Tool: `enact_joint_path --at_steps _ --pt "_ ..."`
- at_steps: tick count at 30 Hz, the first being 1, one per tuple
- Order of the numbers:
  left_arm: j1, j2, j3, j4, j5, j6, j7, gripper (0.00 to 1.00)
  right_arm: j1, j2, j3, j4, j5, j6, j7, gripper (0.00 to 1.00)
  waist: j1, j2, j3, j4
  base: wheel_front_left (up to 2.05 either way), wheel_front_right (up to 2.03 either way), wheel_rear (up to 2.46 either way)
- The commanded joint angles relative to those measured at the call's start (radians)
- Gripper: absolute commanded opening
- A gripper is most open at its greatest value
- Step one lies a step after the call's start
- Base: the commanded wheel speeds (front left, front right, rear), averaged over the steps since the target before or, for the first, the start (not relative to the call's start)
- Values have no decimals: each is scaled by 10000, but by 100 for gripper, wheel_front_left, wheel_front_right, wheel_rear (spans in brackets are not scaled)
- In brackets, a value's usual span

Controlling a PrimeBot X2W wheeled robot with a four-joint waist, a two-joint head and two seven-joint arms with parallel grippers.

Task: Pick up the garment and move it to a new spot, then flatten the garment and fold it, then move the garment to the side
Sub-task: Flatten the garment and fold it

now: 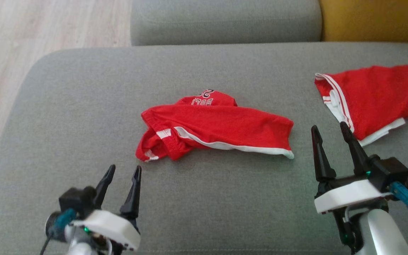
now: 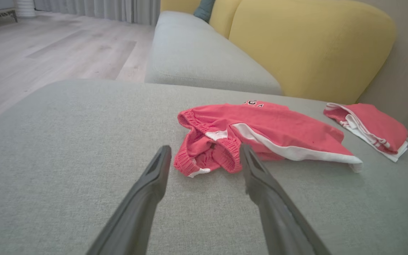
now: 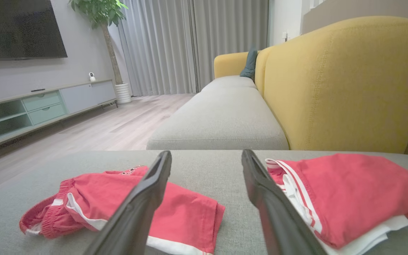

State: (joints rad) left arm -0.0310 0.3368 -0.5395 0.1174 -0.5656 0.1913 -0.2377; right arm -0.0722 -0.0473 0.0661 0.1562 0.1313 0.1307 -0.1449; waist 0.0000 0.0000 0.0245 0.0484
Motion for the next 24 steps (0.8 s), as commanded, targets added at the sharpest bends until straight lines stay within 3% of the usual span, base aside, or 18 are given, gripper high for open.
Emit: enact_joint_path --at_steps 1,9,24 --pt "-798 44 368 -207 -68 -73 20 100 -497 -30 217 -385 -57 0 11 100 0 0 179 -109 0 0 0" --pt "-2165 -606 592 906 -1184 -648 938 100 -692 -30 15 -579 -257 0 108 100 0 0 1042 -453 0 0 0" --pt "-3998 -1186 799 2973 -2215 -1542 1740 100 -1038 -30 -133 -845 -516 0 166 100 0 0 1946 -941 0 0 0"
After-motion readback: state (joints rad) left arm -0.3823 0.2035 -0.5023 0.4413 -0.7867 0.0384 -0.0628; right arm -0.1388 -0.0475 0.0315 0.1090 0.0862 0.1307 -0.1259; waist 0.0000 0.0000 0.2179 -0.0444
